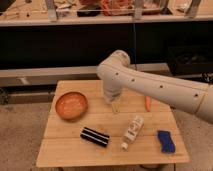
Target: Move the arm in a circular motion
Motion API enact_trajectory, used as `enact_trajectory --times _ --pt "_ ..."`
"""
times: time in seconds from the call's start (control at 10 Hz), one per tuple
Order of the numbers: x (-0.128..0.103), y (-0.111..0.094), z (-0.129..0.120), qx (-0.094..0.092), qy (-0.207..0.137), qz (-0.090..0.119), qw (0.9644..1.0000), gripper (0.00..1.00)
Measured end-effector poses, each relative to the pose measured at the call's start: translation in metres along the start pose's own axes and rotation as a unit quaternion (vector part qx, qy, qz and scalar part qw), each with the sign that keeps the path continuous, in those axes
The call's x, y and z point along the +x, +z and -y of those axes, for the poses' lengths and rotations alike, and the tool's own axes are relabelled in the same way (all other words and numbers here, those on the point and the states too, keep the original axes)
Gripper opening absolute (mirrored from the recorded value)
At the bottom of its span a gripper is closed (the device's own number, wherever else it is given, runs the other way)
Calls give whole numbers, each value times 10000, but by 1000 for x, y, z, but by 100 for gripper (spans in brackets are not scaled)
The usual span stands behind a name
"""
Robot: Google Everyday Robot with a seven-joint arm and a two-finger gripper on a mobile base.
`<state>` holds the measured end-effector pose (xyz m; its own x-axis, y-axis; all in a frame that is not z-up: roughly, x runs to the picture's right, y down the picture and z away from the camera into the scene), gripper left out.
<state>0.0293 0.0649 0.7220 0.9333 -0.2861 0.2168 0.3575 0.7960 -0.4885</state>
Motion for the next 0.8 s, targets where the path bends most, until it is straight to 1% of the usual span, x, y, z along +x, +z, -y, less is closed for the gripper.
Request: enact_trajectory --times 0.1,0.4,0.6,0.8 --pt "4 4 3 -25 -39 6 10000 80" --pt "3 12 19 -14 -165 67 9998 80" --pt "8 16 25 -21 -153 92 9998 80" --pt "17 26 40 -18 -177 137 9997 80"
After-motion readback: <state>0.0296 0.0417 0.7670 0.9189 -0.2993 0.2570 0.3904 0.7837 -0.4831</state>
